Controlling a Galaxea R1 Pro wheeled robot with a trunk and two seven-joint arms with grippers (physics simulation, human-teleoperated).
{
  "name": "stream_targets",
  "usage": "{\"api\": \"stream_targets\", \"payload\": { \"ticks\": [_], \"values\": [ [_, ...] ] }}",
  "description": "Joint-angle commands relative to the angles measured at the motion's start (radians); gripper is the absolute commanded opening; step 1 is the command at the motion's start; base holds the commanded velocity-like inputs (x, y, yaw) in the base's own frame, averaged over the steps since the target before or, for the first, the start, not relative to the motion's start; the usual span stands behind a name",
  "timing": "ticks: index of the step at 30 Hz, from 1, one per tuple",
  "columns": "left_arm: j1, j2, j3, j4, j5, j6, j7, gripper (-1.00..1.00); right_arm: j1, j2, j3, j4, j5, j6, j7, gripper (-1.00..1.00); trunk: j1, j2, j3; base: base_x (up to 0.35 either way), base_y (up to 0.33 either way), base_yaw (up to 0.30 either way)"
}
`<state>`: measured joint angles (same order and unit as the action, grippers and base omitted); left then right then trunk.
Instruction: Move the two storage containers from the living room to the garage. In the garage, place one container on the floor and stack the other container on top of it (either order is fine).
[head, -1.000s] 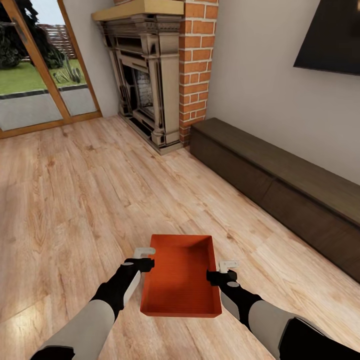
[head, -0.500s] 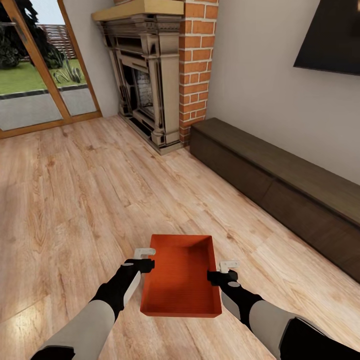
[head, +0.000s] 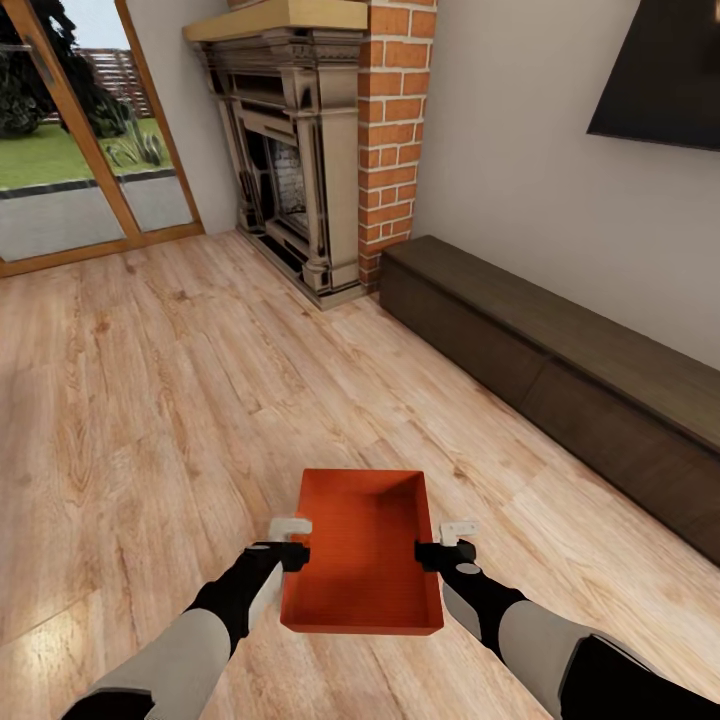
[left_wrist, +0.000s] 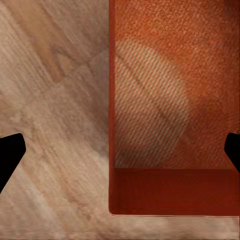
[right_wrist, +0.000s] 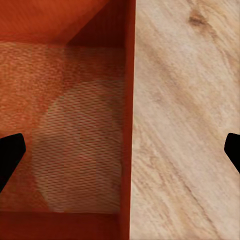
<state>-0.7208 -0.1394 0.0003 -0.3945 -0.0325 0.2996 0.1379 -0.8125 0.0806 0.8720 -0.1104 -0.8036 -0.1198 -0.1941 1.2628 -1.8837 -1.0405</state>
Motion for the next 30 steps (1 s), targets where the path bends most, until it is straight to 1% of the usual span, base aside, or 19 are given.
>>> {"api": "stream_targets", "payload": {
  "ticks": [1, 4, 12, 16, 20, 28, 30],
  "values": [
    [0.000, 0.000, 0.000, 0.018, -0.004, 0.002, 0.002, 1.00, 0.000, 0.000, 0.009, 0.000, -0.009, -0.003, -0.004, 1.00, 0.000, 0.000, -0.001, 0.000, 0.000, 0.000],
    [-0.001, 0.001, 0.001, 0.042, -0.005, -0.004, 0.002, 1.00, 0.000, 0.001, 0.009, 0.000, -0.009, -0.001, -0.004, 1.00, 0.000, 0.000, -0.001, 0.000, 0.000, 0.000],
    [-0.002, 0.002, 0.003, 0.044, -0.004, -0.008, 0.002, 1.00, 0.000, 0.000, 0.009, 0.000, -0.009, 0.001, -0.004, 1.00, 0.000, 0.000, -0.001, 0.000, 0.000, 0.000],
    [-0.002, 0.002, 0.004, 0.014, -0.005, -0.007, 0.003, 1.00, 0.000, -0.001, 0.009, 0.000, -0.009, 0.001, -0.004, 1.00, 0.000, 0.000, -0.001, 0.000, 0.000, 0.000],
    [-0.002, 0.001, 0.003, -0.038, -0.006, -0.007, 0.004, 1.00, 0.000, -0.002, 0.009, 0.000, -0.009, 0.000, -0.004, 1.00, 0.000, 0.000, -0.001, 0.000, 0.000, 0.000],
    [-0.002, 0.001, 0.007, -0.047, -0.006, -0.007, 0.005, 1.00, 0.000, -0.002, 0.009, 0.000, -0.009, 0.000, -0.004, 1.00, 0.000, 0.000, -0.001, 0.000, 0.000, 0.000],
    [-0.002, 0.001, 0.006, -0.047, -0.006, -0.007, 0.005, 1.00, 0.000, -0.002, 0.009, 0.000, -0.009, 0.000, -0.004, 1.00, 0.008, -0.014, -0.007, 0.000, 0.000, 0.000]
  ]
}}
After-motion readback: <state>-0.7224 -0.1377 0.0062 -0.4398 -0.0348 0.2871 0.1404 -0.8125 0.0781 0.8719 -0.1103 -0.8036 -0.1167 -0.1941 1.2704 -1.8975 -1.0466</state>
